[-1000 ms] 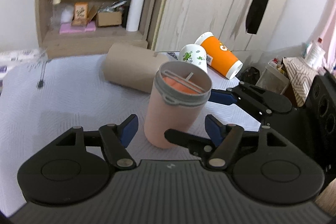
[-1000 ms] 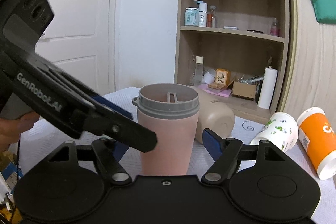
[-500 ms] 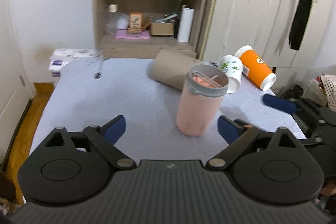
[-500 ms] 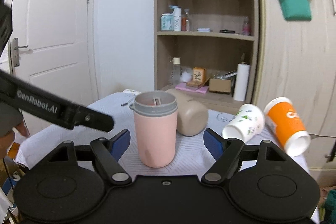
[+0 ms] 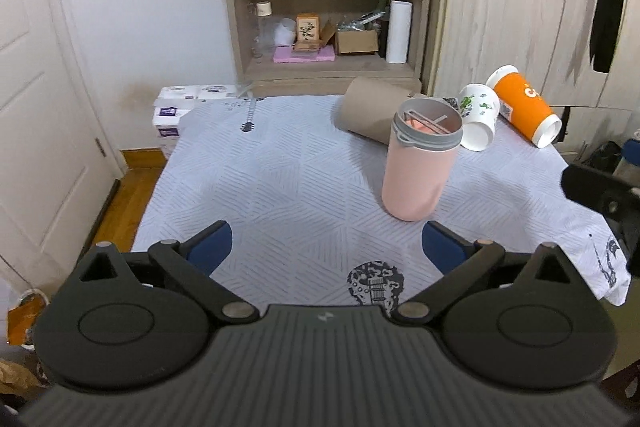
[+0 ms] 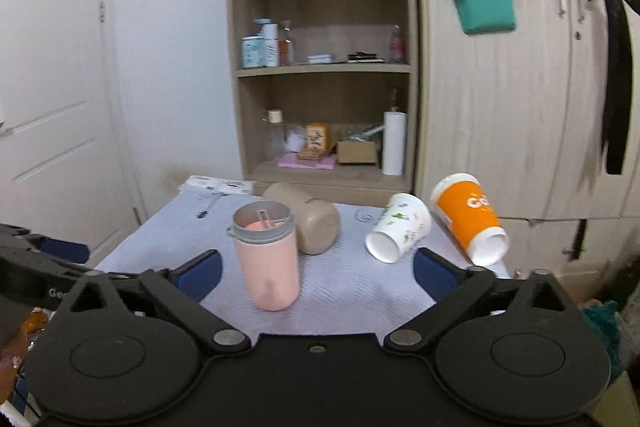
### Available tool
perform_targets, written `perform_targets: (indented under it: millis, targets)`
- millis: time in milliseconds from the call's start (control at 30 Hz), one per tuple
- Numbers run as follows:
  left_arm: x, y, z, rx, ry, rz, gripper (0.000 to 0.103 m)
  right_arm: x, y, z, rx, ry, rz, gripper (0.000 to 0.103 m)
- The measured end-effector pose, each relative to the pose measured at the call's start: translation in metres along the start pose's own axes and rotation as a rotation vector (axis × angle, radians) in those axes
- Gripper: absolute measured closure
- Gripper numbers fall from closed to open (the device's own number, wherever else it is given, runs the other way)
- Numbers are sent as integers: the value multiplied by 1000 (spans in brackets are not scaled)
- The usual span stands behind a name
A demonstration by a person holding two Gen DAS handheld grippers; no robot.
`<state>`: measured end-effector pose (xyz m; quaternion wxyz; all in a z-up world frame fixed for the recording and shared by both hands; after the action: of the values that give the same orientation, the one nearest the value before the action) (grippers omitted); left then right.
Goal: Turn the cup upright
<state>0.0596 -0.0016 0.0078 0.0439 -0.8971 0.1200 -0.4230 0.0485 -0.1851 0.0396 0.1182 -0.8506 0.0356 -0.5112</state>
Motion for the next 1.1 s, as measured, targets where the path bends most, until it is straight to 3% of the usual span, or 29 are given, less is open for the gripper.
perform_targets:
  millis: [167, 1100]
  targets:
    - [0, -4, -7, 2, 11, -27, 0, -1, 2, 4, -81, -56, 22, 0]
    - [-7, -14, -11, 5, -17, -45, 0, -7, -9, 5, -121, -98, -7, 0]
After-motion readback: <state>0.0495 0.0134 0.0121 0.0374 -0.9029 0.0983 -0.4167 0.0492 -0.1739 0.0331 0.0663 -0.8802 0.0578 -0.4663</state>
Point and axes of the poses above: each gripper's, at about its wrist camera, not at the fingertips, and z roughly the way its jaws point, y to its right, x to its top, the point moved 2 cm from there along z, roughly the way its jaws point, and after that the axes turned 12 degrees about z, right-handed, at the moved point
